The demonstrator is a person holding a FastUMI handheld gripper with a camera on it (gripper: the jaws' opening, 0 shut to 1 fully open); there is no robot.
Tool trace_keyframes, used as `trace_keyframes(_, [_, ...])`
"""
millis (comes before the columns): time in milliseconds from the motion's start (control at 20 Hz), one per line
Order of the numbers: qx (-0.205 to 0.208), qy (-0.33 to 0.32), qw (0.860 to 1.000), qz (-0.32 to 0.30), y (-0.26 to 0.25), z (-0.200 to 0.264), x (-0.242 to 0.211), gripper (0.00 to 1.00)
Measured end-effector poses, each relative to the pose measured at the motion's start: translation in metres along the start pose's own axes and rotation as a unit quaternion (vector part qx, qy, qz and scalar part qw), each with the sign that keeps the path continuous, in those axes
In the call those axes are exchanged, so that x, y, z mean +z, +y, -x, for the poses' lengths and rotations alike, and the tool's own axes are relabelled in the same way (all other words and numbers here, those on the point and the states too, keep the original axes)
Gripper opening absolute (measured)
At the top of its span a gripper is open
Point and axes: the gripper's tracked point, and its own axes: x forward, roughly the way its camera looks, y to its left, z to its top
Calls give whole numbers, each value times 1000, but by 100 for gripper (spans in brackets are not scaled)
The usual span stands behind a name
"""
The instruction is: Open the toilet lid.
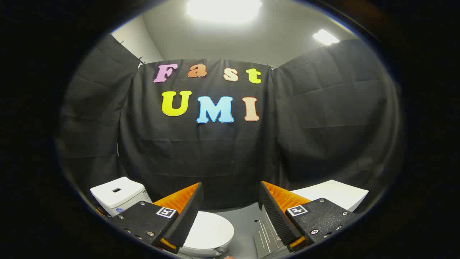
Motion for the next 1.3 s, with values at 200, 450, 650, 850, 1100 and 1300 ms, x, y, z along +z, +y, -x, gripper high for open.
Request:
trace_keyframes(200, [5, 3, 1000, -3, 3, 0, -4, 96])
trace_keyframes(450, [9, 2, 1000, -13, 6, -1, -4, 96])
trace_keyframes(650, [5, 0, 1000, -8, 6, 0, -4, 96])
trace_keyframes(850, [-1, -4, 1000, -3, 4, 0, -4, 96])
trace_keyframes(1100, [-7, 0, 1000, -7, 1, -4, -11, 96])
trace_keyframes(1300, [-2, 21, 999, -42, 14, -10, -32, 96])
